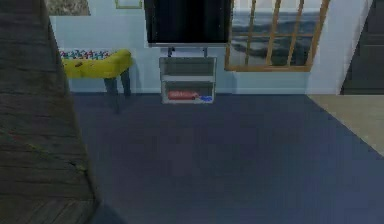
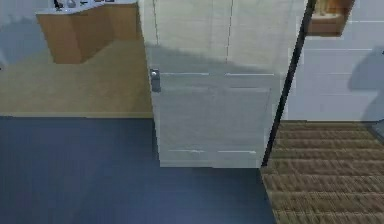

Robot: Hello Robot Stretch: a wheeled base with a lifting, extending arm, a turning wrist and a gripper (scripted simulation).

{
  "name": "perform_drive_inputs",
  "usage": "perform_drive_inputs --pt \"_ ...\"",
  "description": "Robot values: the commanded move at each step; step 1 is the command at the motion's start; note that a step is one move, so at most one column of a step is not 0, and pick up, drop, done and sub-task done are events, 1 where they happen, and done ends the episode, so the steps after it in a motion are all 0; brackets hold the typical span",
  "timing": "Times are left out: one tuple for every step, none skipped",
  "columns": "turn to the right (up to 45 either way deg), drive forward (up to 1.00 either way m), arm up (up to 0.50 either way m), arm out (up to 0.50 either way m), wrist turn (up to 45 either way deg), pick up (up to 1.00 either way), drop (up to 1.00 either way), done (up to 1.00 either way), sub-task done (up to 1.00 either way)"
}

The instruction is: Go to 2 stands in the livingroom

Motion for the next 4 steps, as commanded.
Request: perform_drive_inputs --pt "0.0 1.00 0.00 0.00 0.0 0.00 0.00 0.00 0.00" --pt "0.0 1.00 0.00 0.00 0.0 0.00 0.00 0.00 0.00" --pt "6.0 0.00 0.00 0.00 0.0 0.00 0.00 0.00 0.00" --pt "0.0 0.40 0.00 0.00 0.0 0.00 0.00 0.00 0.00"
